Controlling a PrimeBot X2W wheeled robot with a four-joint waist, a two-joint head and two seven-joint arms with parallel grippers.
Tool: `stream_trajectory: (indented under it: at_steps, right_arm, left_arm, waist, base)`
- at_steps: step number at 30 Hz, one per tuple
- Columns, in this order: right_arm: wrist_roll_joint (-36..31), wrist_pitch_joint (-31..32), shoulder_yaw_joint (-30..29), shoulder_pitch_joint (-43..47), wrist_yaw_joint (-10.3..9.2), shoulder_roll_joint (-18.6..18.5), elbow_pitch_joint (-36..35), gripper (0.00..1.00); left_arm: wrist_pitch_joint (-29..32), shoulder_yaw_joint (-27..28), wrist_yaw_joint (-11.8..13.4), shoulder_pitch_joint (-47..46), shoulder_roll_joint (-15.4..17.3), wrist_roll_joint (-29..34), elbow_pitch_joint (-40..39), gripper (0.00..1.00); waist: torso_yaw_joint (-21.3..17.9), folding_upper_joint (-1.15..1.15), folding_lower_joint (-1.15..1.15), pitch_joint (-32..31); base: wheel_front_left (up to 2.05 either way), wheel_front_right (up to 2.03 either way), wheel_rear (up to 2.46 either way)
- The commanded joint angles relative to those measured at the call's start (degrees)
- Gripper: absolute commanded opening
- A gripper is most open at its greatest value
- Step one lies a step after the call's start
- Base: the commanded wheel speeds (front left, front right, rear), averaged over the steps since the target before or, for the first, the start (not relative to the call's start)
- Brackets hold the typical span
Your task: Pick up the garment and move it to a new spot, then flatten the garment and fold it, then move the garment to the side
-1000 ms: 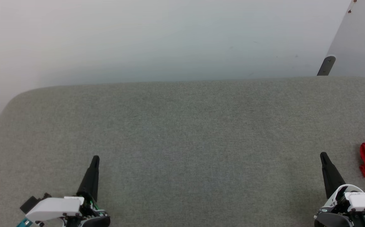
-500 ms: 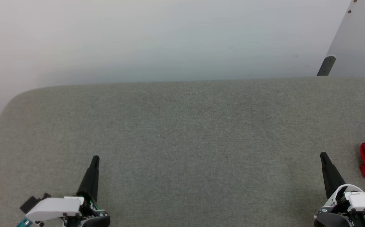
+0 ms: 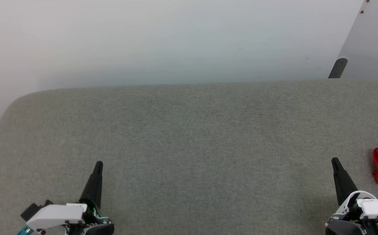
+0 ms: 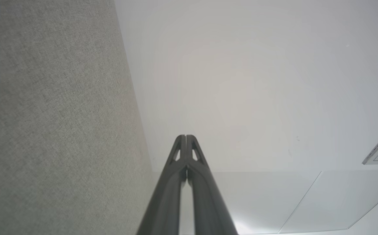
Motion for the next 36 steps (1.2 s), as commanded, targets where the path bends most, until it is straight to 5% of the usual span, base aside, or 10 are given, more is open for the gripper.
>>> stream_trajectory:
  at_steps: [1, 36]
  right_arm:
    - [0.24, 0.06, 0.04, -0.21, 0.02, 0.21, 0.0, 0.0]
    - [0.25, 0.04, 0.05, -0.21, 0.02, 0.2, 0.0, 0.0]
  left_arm:
    - [0.15, 0.15, -0.28, -0.58, -0.11, -0.05, 0.06, 0.0]
    - [0.19, 0.18, -0.29, -0.58, -0.12, 0.0, 0.06, 0.0]
  waist:
    - [0.0, 0.0, 0.0, 0.0]
    - [0.0, 0.0, 0.0, 0.0]
  base:
    - [0.0, 0.0, 0.0]
    - [0.0, 0.0, 0.0]
